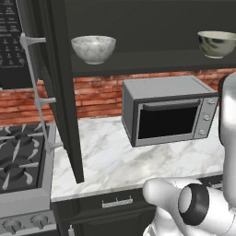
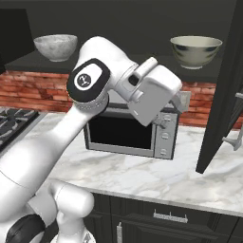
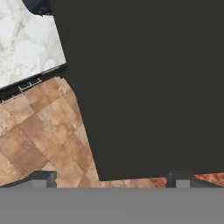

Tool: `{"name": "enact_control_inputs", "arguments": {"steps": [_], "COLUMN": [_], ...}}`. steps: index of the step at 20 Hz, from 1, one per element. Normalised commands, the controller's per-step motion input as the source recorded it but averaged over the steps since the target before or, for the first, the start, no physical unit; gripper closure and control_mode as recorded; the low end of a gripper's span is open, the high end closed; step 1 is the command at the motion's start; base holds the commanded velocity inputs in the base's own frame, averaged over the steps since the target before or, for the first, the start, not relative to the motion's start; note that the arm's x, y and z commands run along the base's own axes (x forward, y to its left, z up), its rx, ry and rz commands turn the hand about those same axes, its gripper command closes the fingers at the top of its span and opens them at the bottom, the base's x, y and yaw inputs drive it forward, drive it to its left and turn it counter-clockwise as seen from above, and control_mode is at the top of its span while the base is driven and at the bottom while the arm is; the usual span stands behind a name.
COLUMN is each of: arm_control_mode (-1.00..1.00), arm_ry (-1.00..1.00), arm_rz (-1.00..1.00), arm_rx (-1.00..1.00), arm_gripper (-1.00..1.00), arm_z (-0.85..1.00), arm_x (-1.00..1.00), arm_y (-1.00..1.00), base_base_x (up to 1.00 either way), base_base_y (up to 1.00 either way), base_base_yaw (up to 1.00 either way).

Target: Move the bowls from the cabinet to the plates on the dining table.

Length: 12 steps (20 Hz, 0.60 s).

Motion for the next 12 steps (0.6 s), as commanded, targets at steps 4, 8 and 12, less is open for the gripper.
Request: {"name": "enact_control_inputs", "arguments": {"steps": [4,8,12], "arm_control_mode": [-1.0,-1.0,-1.0], "arm_ry": [-0.14,-0.14,-0.16], "arm_rz": [0.09,0.1,0.11], "arm_rx": [0.0,0.0,0.0], "arm_gripper": [-1.0,-1.0,-1.0], "arm_z": [0.0,0.0,0.0], "arm_x": [-0.16,-0.16,-0.2], "arm_y": [0.74,0.69,0.64], "base_base_x": [0.0,0.0,0.0], "base_base_y": [0.0,0.0,0.0], "base_base_yaw": [0.0,0.0,0.0]}}
